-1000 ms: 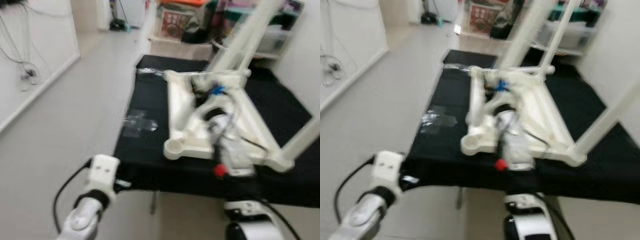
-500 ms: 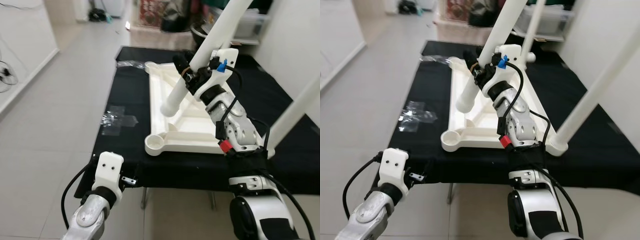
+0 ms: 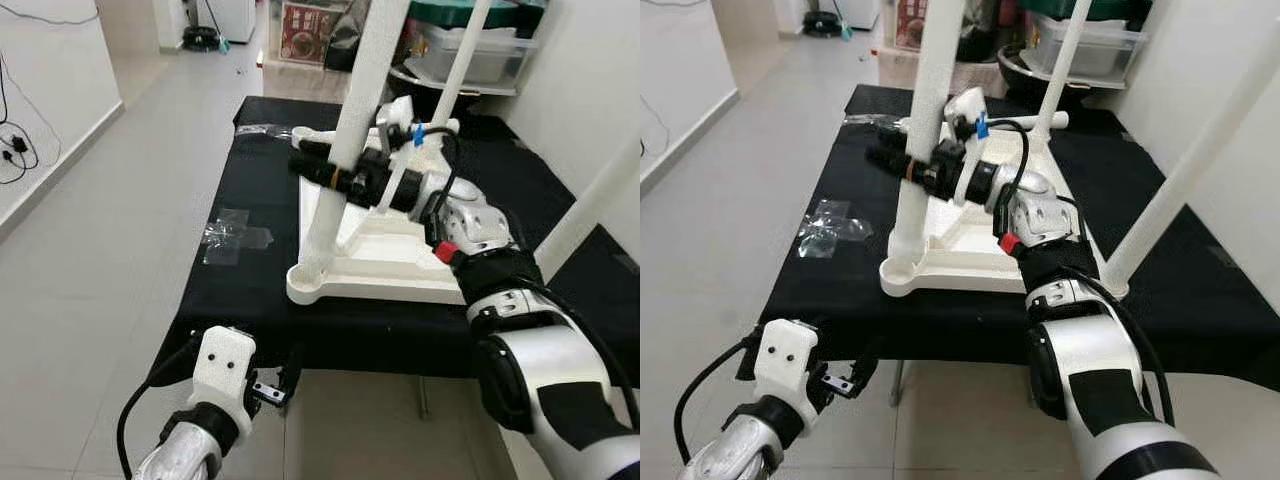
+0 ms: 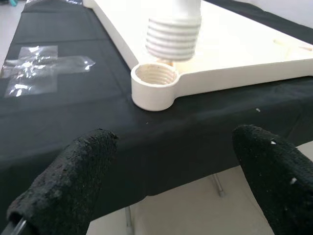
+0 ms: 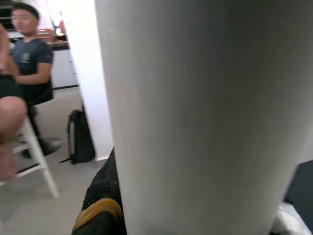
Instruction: Building children table
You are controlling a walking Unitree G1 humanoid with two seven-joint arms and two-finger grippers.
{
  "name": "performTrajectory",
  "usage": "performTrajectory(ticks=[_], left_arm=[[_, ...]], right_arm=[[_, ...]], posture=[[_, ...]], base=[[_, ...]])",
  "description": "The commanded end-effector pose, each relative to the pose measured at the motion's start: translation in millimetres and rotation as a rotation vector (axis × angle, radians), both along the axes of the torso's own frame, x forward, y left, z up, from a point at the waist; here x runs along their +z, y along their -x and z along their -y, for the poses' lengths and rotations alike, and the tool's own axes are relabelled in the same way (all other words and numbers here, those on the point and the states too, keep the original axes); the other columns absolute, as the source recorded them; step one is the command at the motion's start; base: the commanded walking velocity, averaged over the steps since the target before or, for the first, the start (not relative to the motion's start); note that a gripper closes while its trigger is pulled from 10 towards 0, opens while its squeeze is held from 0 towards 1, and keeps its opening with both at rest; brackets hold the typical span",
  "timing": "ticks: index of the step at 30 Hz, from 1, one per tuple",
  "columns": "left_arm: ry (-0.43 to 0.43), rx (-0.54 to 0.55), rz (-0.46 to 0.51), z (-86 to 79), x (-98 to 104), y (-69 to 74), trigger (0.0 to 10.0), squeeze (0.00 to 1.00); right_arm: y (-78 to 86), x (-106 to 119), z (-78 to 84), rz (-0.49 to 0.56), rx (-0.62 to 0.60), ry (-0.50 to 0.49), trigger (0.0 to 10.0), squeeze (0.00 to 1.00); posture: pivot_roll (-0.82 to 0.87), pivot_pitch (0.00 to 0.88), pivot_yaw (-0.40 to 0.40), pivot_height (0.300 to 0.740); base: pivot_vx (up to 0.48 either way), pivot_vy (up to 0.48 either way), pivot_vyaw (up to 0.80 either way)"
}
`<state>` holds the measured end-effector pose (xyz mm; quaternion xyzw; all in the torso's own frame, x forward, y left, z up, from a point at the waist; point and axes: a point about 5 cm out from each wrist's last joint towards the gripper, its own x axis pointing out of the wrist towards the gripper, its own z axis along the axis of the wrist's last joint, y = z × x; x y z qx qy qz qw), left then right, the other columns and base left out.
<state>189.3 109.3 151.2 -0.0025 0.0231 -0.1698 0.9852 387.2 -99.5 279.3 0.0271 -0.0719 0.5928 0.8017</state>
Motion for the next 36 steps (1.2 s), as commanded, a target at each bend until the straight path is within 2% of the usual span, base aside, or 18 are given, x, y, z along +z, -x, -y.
performTrajectory(ticks=[1,10,15,31,34,36], left_arm=[[-0.005,-0.02,-0.022,2.9,-2,4.9,10.0,0.0],[-0.004,-0.022,-0.033,4.5,1,9.0,10.0,0.0],[0.004,-0.027,-0.048,9.2,4,20.3,10.0,0.0],[-0.005,-0.034,-0.05,13.3,9,26.6,10.0,0.0],[-0.007,-0.032,-0.05,14.1,10,27.4,10.0,0.0],[-0.008,-0.031,-0.049,14.7,11,27.4,10.0,0.0]], right_arm=[[-0.3,11,0.6,0.052,0.011,0.017,10.0,0.0],[-0.4,11,-1.8,0.072,0.061,0.037,10.0,0.0],[1.7,10,-14.5,0.091,0.12,0.044,10.0,0.0],[1.6,-2,-31.6,0.114,0.104,0.082,10.0,0.0],[3.3,-5,-32.7,0.115,0.136,0.1,10.0,0.0],[6.7,-8,-31.2,0.091,0.21,0.084,10.0,0.0]], posture=[[0.17,0.179,-0.126,0.74],[0.16,0.185,-0.128,0.74],[0.16,0.208,-0.153,0.74],[0.16,0.234,-0.161,0.74],[0.16,0.242,-0.165,0.74],[0.16,0.249,-0.169,0.74]], base=[[0.0,0.0,0.0],[0.0,0.0,0.0],[0.0,0.0,0.0],[0.0,0.0,0.0],[0.0,0.0,0.0],[0.0,0.0,0.0]])
